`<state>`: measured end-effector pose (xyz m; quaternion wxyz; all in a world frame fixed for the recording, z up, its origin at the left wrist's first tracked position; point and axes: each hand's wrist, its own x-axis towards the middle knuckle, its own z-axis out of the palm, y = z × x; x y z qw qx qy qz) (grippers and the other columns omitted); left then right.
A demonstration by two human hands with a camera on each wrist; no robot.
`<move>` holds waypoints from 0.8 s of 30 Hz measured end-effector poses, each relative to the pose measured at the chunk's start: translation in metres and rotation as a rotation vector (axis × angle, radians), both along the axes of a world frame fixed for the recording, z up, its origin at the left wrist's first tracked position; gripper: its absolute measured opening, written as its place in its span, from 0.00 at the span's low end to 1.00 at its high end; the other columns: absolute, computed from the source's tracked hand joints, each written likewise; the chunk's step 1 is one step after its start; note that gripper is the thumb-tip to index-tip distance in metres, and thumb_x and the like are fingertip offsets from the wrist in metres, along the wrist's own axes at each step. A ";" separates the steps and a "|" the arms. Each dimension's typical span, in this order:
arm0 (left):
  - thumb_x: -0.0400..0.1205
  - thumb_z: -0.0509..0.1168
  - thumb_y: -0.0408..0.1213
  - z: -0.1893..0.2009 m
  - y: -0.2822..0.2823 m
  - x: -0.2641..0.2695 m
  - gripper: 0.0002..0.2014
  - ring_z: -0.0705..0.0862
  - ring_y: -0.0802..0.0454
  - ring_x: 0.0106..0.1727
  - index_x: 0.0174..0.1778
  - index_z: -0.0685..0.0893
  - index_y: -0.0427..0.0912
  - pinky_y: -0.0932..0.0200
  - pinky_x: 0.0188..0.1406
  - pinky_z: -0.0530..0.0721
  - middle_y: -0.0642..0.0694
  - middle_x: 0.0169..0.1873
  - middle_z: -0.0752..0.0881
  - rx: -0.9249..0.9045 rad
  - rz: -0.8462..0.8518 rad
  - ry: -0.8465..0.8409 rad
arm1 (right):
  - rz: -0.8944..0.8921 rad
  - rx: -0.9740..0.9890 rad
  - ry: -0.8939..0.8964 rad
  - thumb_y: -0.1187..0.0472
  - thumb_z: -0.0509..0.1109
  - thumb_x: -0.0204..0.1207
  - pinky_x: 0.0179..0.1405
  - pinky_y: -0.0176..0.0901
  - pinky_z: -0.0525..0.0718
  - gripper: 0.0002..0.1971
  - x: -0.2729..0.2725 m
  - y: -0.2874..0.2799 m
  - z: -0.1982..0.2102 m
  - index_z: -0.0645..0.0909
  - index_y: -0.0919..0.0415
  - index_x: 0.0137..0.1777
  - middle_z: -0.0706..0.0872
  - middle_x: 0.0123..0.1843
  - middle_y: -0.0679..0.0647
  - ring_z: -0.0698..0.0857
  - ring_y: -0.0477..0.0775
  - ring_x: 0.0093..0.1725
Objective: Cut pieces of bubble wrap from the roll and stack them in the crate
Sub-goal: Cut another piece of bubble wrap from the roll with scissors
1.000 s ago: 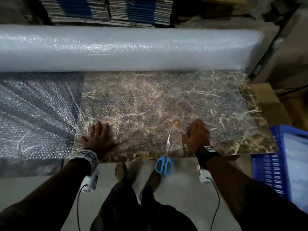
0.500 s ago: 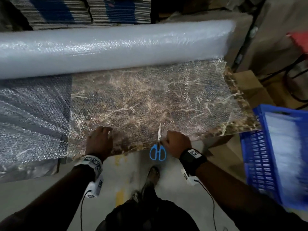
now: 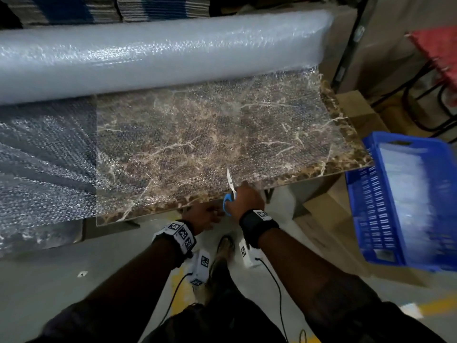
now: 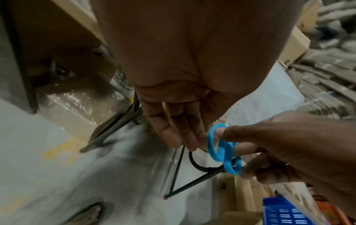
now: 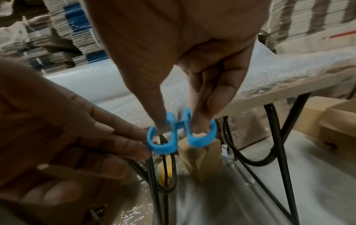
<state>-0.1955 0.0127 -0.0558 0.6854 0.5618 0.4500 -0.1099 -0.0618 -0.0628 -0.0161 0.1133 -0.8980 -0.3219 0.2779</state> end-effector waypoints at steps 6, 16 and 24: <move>0.86 0.52 0.23 0.013 -0.007 0.003 0.11 0.77 0.54 0.28 0.53 0.80 0.31 0.69 0.16 0.70 0.41 0.37 0.81 -0.007 0.198 -0.032 | -0.066 -0.046 0.173 0.53 0.76 0.76 0.59 0.47 0.80 0.27 0.019 -0.015 -0.003 0.75 0.64 0.70 0.83 0.68 0.60 0.82 0.62 0.67; 0.84 0.61 0.35 0.033 -0.005 0.040 0.10 0.85 0.51 0.41 0.47 0.84 0.55 0.61 0.37 0.77 0.51 0.43 0.88 0.653 -0.078 0.002 | 0.037 -0.174 0.405 0.67 0.76 0.74 0.55 0.47 0.87 0.21 0.117 -0.105 -0.002 0.82 0.65 0.68 0.85 0.65 0.61 0.87 0.57 0.57; 0.82 0.64 0.33 0.036 -0.035 0.162 0.10 0.82 0.46 0.59 0.56 0.86 0.46 0.61 0.55 0.74 0.44 0.58 0.84 0.812 -0.328 -0.057 | -0.196 0.124 0.624 0.68 0.79 0.73 0.48 0.53 0.88 0.10 0.232 -0.145 0.002 0.80 0.63 0.49 0.87 0.44 0.62 0.88 0.54 0.43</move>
